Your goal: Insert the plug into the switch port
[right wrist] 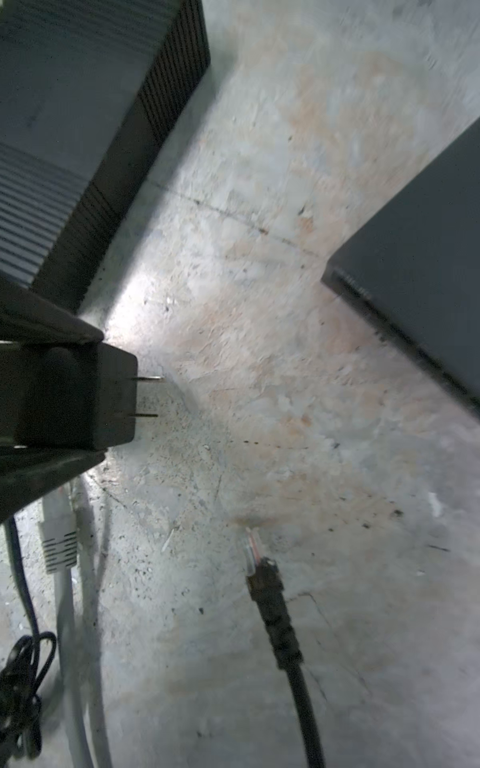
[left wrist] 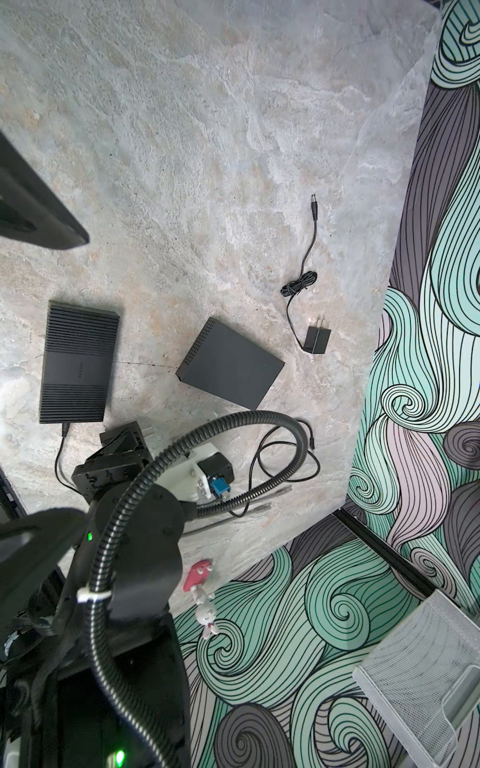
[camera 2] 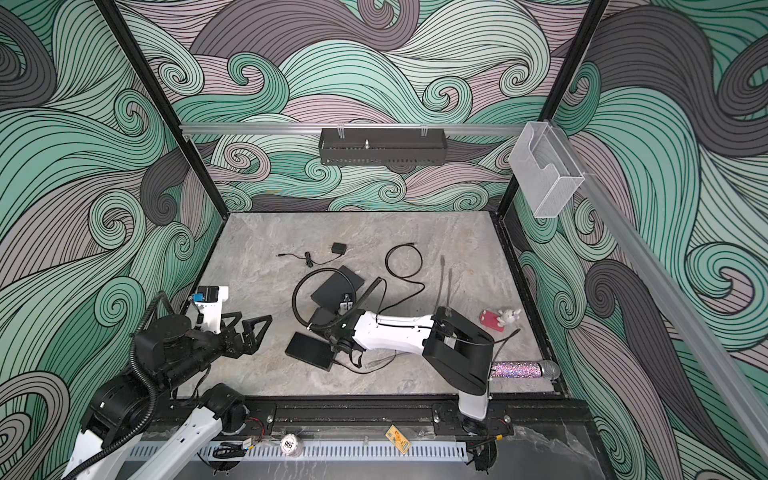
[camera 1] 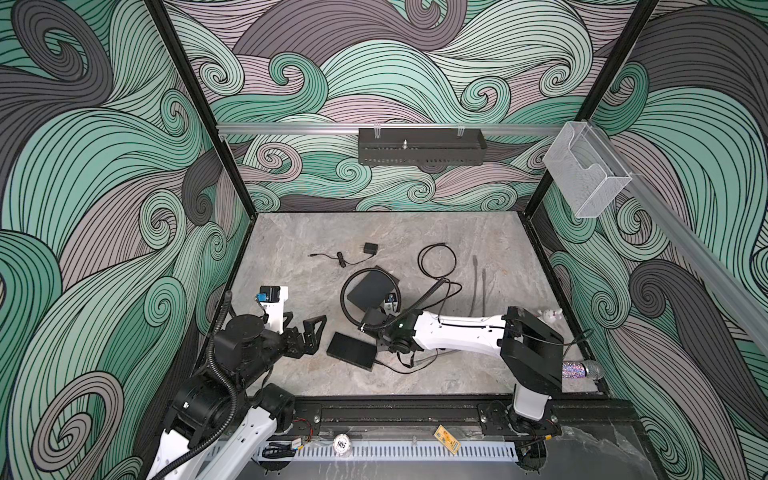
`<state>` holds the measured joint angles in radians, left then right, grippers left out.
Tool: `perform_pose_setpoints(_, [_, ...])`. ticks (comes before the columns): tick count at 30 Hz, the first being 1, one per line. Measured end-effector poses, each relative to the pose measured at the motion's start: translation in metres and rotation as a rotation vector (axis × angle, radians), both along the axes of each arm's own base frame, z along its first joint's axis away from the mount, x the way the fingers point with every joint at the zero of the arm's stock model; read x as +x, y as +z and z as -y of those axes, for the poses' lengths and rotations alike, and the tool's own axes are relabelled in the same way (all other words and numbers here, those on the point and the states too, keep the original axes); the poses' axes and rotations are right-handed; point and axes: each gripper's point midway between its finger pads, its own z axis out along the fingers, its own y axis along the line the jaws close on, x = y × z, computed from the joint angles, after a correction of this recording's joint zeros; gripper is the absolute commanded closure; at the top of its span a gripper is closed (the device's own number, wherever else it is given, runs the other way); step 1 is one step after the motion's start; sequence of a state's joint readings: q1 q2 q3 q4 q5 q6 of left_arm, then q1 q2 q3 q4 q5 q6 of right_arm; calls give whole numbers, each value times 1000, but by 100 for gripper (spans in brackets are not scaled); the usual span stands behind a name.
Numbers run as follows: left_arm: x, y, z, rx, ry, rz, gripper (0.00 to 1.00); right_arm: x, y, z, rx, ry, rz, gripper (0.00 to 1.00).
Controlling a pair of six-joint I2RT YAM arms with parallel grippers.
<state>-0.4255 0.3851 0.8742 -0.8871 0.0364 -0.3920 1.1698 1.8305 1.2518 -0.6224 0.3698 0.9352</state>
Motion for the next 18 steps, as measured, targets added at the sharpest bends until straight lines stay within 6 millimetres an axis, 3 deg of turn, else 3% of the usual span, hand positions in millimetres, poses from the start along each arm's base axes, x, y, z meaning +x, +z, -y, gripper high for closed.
perform_pose_setpoints(5, [-1,2,-2,-7,6,17,1,18,50,-19,1,88,114,70])
perform_pose_setpoints(11, [-3,5,-9,-16,38,42,1,46,118,-63,24,234,273,69])
perform_pose_setpoints(14, [-1,5,-15,-17,76,46,1,58,127,-87,12,312,330,70])
perform_pose_setpoints(18, [1,5,-21,-16,109,45,1,68,99,-113,-20,393,315,70])
